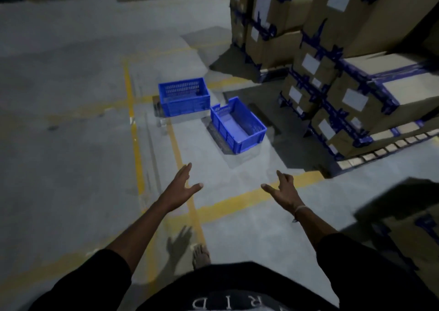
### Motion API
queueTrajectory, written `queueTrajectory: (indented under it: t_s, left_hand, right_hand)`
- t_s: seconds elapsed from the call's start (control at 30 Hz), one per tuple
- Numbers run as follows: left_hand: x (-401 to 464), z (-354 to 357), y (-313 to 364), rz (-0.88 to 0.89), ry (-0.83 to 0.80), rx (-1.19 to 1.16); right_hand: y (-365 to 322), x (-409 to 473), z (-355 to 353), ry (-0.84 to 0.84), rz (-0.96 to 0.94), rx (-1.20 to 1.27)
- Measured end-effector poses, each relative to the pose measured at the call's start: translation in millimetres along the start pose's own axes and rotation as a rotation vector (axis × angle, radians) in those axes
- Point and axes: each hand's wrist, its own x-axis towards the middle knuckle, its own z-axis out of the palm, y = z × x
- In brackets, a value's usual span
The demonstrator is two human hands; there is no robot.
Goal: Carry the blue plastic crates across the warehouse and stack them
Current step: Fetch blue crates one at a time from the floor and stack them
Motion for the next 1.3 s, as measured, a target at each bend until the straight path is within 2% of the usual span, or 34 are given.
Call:
queueTrajectory:
  t_s: [0.3,0.6,0.77,0.9,1.13,1.3]
  left_hand:
    - [205,-89,24,0.020,-0.088,0.066]
    - [444,-130,63,-0.005,-0.110,0.089]
    - [561,-148,114,0.045,-0.205,0.169]
    - [645,-152,144,0.086,-0.232,0.189]
    - [774,-151,168,0.166,-0.398,0.307]
    - [870,-160,176,0.240,-0.567,0.414]
  right_hand:
    - [-79,167,7,0.051,0.048,0.068]
    - [-121,379,-20,0.075,0.148,0.063]
    - [-156,465,-53,0.082,0.177,0.106]
    - [-169,520,-69,0.116,0.225,0.150]
    - [-173,586,-78,0.201,0.338,0.194]
    - [-184,630,-67,0.344,0.452,0.254]
